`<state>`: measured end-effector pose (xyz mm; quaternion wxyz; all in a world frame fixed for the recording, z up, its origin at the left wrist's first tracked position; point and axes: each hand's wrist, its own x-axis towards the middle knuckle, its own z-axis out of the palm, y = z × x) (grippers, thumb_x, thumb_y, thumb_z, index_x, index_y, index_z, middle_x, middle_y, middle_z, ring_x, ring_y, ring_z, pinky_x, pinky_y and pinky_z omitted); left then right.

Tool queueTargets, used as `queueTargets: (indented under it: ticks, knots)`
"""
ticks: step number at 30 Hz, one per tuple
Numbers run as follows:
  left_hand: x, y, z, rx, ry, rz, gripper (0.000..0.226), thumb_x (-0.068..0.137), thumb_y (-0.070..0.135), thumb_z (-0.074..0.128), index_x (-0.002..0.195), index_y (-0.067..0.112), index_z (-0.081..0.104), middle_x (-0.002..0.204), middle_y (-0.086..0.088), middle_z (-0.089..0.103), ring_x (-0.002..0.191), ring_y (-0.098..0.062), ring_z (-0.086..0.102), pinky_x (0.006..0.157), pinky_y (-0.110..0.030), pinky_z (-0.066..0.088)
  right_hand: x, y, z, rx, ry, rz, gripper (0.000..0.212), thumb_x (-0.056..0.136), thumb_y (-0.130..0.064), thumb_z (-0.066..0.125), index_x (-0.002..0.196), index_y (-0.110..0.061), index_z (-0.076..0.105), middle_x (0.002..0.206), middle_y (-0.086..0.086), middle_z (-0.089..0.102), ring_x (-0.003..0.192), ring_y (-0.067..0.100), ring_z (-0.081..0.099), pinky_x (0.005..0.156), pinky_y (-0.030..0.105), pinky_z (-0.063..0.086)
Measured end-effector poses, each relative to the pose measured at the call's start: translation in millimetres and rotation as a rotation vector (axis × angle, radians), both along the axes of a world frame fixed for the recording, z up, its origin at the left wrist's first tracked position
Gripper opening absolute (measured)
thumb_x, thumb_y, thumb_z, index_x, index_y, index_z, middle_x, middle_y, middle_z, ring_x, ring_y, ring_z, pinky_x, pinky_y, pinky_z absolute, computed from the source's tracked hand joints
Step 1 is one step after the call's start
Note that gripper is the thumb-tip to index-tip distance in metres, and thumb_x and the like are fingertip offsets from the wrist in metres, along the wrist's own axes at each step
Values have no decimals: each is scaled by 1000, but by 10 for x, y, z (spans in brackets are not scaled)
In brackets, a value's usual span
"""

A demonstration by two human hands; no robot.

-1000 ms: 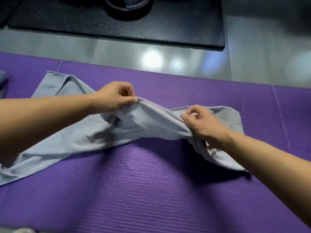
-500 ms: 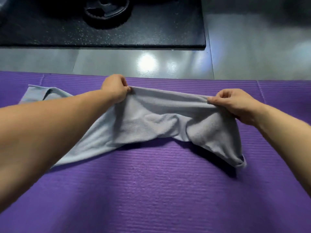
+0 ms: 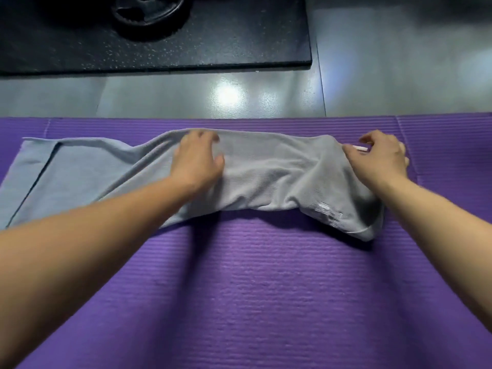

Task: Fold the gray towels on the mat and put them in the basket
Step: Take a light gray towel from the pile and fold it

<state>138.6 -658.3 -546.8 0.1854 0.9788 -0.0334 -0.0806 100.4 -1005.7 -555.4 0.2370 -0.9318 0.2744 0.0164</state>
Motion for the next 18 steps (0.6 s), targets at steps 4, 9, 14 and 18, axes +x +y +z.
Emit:
queueTargets:
  ticks: [4,9,14,18]
  knots:
    - [-541,-60,-47,89,-66,-288,32,86,47,51,97,23,69,99,-6,58,96,-34,57,83,-44,49,-688,7,13,-34,-9,-15,36,83,-50,64,101,-19,68,109,15,64,108,40,58,95,49,48]
    - [-809,53,-151,189,-91,-339,43,88,60,48,102,23,64,109,-7,57,98,-33,55,82,-43,48,-1326,30,3,31,371,-116,64,80,-78,51,85,-15,61,95,13,69,96,36,65,80,43,51]
    - [-1176,-80,-199,68,-196,-448,26,89,36,57,99,14,65,101,-9,58,88,-34,55,74,-46,47,-1493,127,-76,139,344,-172,63,81,-69,50,75,-8,64,75,9,70,81,36,67,73,42,55]
    - [-1384,-112,-270,97,-133,-425,36,88,39,54,112,16,67,109,-9,58,95,-35,56,79,-46,49,-1453,170,-186,605,-54,-420,31,77,-44,54,77,-13,59,68,3,66,70,33,69,70,60,59]
